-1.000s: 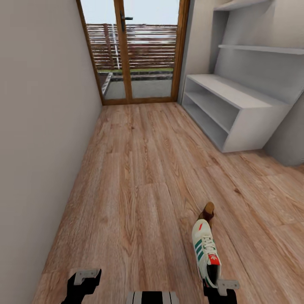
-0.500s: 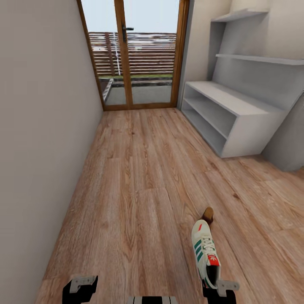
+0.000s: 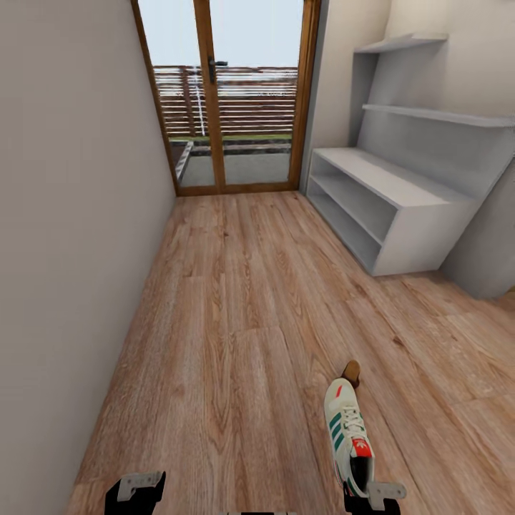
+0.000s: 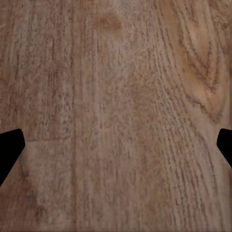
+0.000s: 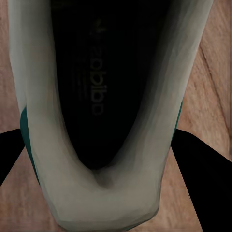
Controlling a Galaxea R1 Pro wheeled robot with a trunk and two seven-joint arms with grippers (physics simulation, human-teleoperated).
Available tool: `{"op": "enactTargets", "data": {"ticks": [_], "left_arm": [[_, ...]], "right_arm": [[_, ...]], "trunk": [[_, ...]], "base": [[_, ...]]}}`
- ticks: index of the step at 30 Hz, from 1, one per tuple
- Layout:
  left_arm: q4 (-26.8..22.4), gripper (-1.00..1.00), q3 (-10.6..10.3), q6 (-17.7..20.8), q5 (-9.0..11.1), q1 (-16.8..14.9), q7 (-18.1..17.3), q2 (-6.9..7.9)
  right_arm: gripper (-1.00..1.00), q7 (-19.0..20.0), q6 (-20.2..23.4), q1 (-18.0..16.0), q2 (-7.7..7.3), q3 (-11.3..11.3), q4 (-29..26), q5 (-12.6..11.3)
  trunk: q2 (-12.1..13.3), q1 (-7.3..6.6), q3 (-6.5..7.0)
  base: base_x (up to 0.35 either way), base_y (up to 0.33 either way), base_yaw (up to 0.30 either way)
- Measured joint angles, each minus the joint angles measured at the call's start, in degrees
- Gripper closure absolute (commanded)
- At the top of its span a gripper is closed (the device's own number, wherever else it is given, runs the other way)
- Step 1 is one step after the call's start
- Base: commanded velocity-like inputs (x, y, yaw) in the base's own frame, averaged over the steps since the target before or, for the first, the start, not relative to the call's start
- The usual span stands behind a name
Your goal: Pick up the two gym shoes and the two sandals from the corridor floor and place them onto the hallstand (shoe rack) in the corridor, making sure they are on the rack and not on the floor. Arrange them so the two gym shoes are next to each other and the two sandals are next to each other.
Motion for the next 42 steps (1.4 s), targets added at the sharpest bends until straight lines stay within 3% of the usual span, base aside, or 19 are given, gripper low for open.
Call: {"op": "enactTargets", "data": {"ticks": [3, 17, 42], "left_arm": [[0.25, -1.00, 0.02, -0.24, 0.02, 0.02, 0.00, 0.03], [0.43, -1.00, -0.05, -0.52, 0.02, 0.02, -0.01, 0.00], [0.45, -1.00, -0.13, -0.51, -0.01, 0.03, 0.00, -0.17]], "right_arm": [[1.00, 0.03, -0.01, 0.00, 0.00, 0.00, 0.17, 0.00], [1.00, 0.05, -0.01, 0.00, 0.01, 0.00, 0.29, -0.01], [1.00, 0.05, 0.00, 0.01, -0.02, -0.02, 0.17, -0.11]], "trunk": [[1.20, -0.66, 0.81], [1.22, -0.67, 2.07], [1.22, -0.70, 4.16]], "base": [[0.000, 0.000, 0.000], [0.016, 0.000, 0.000], [0.283, 0.156, 0.000]]}}
